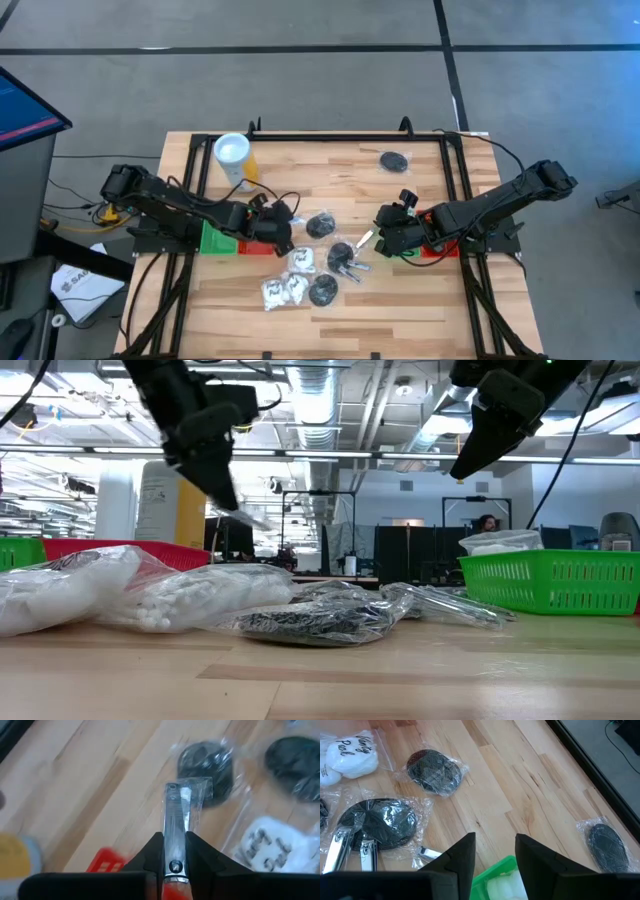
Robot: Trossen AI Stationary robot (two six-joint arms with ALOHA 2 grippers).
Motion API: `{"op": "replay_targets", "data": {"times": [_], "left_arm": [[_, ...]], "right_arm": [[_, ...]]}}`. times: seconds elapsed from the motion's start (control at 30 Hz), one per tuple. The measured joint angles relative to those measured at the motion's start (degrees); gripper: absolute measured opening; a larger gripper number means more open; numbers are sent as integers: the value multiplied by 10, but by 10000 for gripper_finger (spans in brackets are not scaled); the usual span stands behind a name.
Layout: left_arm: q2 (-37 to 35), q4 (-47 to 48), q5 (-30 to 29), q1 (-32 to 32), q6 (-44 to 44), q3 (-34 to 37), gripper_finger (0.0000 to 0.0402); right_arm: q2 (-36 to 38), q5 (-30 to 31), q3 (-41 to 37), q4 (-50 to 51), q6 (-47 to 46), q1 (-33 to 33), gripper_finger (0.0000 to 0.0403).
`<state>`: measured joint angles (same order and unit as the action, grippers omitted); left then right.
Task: Pick & Place Travel size toiletries
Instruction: Put the silver nail cutter into the left red bin
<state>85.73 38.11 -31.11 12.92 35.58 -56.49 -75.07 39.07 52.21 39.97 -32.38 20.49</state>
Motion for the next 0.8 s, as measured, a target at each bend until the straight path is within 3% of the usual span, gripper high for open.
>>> {"op": "replay_targets", "data": {"times": [0.63,0.8], "left_arm": [[-7,228,-15,39,216,0,49],[-12,232,-13,44,244,25,49]], "right_arm": [[0,0,0,3,0,0,128],[0,0,0,3,0,0,128]]}}
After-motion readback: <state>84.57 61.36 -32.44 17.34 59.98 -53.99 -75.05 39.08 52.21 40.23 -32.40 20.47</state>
